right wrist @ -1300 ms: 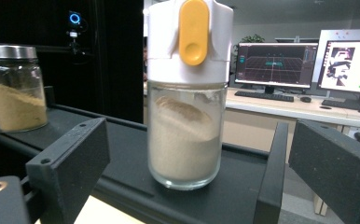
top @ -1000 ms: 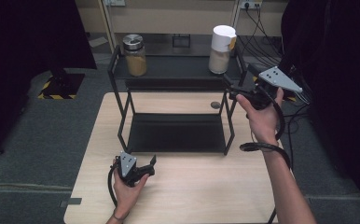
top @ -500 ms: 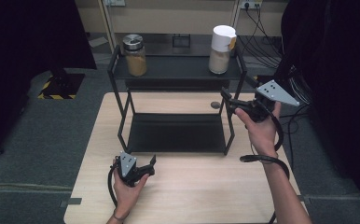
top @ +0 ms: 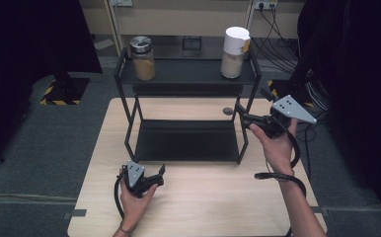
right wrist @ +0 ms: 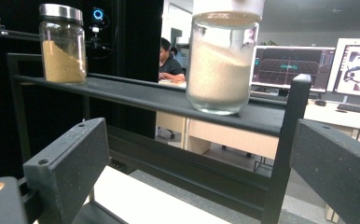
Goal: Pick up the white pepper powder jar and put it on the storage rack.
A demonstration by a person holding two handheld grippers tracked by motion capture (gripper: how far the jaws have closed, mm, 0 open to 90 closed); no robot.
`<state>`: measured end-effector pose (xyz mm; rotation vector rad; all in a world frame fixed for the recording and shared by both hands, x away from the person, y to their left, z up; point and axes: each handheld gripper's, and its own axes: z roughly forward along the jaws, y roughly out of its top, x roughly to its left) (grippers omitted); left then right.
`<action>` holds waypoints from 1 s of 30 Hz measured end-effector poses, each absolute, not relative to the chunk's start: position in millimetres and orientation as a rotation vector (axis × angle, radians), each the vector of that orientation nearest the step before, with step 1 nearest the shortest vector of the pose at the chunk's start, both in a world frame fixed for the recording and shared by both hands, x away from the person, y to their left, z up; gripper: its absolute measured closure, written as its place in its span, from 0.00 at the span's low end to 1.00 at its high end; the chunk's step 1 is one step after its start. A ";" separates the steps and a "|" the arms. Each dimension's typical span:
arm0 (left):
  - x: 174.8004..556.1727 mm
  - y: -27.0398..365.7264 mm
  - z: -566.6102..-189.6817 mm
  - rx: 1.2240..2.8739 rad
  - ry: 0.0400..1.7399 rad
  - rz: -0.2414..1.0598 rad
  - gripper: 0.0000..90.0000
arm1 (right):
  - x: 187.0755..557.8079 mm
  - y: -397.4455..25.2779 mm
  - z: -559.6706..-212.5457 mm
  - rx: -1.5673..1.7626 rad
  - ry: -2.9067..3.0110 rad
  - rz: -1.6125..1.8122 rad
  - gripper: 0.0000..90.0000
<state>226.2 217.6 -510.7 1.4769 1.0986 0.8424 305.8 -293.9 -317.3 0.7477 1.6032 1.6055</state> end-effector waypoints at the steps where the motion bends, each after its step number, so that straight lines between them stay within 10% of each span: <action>1: 226.3 217.7 -510.7 1.477 1.099 0.841 0.02 | 305.2 -294.4 -318.8 0.745 1.606 1.605 0.05; 30: 226.0 217.6 -510.9 1.474 1.100 0.843 0.02 | 291.7 -307.3 -359.3 0.781 1.633 1.597 0.05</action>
